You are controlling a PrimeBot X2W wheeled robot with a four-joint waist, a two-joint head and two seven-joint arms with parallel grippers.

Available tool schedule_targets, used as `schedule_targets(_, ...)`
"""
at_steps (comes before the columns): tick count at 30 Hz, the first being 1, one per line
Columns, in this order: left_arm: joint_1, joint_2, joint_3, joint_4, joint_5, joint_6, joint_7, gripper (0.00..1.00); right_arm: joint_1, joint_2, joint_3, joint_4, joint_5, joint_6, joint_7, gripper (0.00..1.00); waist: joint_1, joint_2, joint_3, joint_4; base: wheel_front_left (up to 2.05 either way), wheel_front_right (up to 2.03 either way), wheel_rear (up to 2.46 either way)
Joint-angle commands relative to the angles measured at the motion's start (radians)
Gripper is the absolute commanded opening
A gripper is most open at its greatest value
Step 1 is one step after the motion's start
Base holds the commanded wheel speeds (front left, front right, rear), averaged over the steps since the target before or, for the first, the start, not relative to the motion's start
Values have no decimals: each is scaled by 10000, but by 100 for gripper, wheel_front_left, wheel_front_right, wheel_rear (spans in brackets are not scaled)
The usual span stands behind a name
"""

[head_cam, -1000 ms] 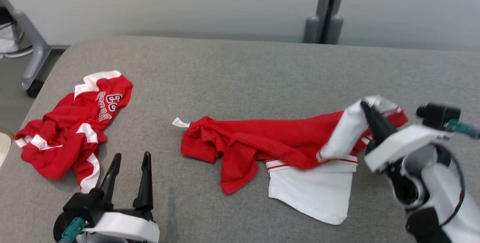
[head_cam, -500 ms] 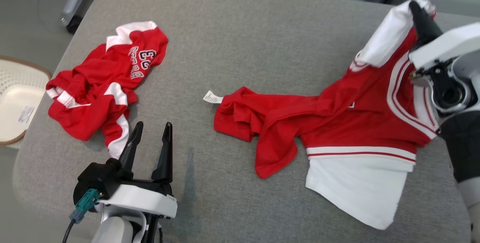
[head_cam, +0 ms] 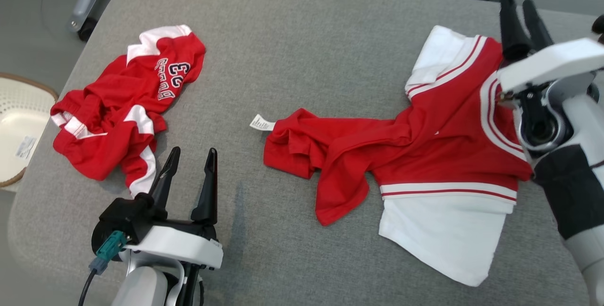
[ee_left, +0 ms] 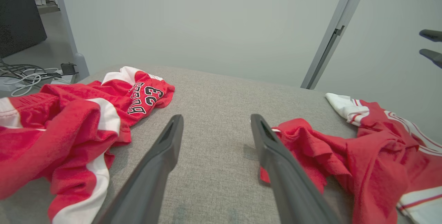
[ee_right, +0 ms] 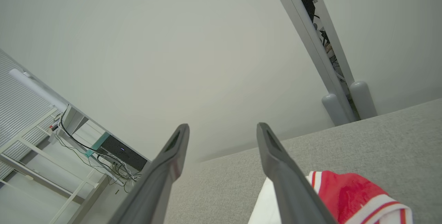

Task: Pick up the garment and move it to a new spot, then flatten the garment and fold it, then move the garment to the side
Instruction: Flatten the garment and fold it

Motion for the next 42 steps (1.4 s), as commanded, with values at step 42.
schedule_targets(42,1331,301,-404,74,-188,-576,1898,100,7556,1543,-2482,-5647,-5120,5,-525,100,0,0,-2242,-2224,0,0,0)
